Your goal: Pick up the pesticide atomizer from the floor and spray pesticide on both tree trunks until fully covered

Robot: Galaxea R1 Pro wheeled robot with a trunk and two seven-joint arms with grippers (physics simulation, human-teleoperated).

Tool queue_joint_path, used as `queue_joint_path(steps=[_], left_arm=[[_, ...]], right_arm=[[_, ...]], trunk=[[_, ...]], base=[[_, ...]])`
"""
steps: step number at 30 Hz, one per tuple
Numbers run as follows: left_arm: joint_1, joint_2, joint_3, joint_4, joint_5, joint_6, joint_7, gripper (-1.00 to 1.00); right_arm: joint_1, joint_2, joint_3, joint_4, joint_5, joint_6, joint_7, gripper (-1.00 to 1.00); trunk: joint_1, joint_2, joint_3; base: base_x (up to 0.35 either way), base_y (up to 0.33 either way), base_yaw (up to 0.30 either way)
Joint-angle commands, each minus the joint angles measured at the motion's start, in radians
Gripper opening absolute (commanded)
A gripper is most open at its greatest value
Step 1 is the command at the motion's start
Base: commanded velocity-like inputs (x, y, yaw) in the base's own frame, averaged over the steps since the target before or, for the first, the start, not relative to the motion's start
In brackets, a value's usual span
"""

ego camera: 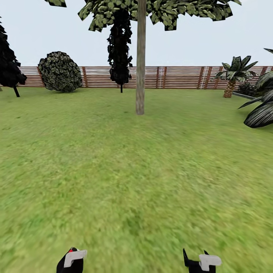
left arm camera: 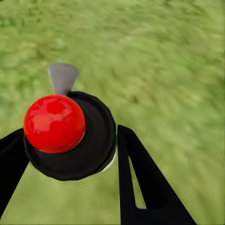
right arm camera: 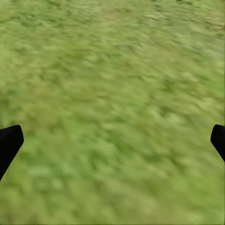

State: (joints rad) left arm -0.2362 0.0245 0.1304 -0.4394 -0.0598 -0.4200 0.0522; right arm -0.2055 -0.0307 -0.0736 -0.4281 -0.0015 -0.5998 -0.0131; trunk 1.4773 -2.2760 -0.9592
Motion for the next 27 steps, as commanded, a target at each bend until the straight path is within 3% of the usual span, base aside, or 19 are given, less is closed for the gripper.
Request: queue_joint_path(steps=[1,27], left_arm=[[0.0,0.0,0.0,0.0,0.0,0.0,0.0,-1.0],[0.0,0.0,0.0,-0.001,0.0,0.0,0.0,-1.0]], right_arm=[[0.0,0.0,0.0,0.0,0.0,0.0,0.0,1.0],[0.0,0.002,0.002,0.002,0.0,0.0,0.002,1.0]], trunk=[[0.0,0.0,0.0],[0.0,0.0,0.0]], base=[[0.339,0.0,0.0],[0.339,0.0,0.0]])
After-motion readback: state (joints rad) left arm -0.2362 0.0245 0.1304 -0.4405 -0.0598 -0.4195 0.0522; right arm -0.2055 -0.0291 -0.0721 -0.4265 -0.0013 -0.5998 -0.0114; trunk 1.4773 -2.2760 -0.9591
